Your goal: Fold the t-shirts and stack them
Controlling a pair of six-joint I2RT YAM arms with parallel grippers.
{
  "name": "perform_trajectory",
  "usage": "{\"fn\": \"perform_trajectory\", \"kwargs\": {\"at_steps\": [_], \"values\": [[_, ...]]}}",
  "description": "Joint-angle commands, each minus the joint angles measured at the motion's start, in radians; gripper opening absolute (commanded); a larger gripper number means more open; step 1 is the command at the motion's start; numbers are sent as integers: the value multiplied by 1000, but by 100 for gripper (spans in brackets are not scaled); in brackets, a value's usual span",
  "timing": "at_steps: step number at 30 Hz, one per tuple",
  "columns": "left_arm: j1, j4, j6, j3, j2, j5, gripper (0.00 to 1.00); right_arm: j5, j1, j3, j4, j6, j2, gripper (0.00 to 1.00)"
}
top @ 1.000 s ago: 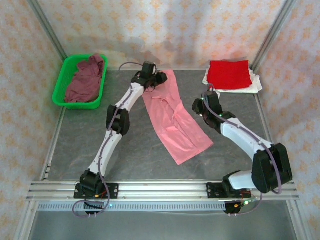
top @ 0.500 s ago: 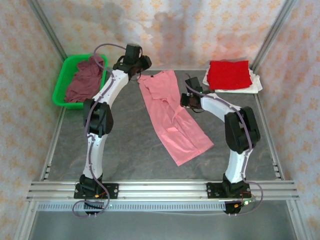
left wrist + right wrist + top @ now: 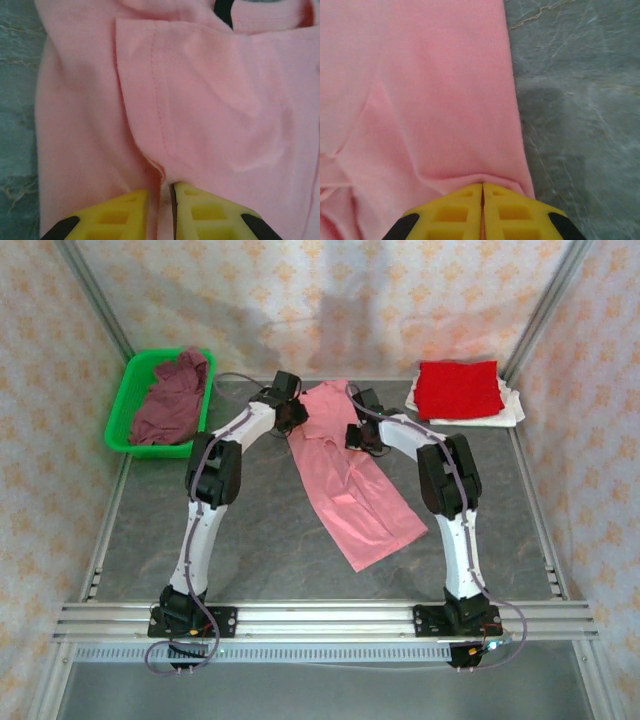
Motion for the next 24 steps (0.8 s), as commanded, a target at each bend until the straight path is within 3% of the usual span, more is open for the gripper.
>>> {"fn": "perform_trajectory", "kwargs": {"at_steps": [1, 6, 11, 19, 24], "values": [[15, -39, -40, 70, 57, -40, 20, 30, -3, 56, -26, 35, 72, 13], [38, -80, -48, 239, 187, -12, 20, -2, -26, 150, -37, 156, 166, 14], [63, -111, -8, 472, 333, 59, 20, -96, -2, 138, 20, 247, 187, 19], [92, -38, 62, 515, 364, 149, 20, -147, 76, -52, 190, 408, 82, 21], [91, -17, 85, 569, 388, 206, 20, -54, 64, -59, 200, 419, 48, 24]]}}
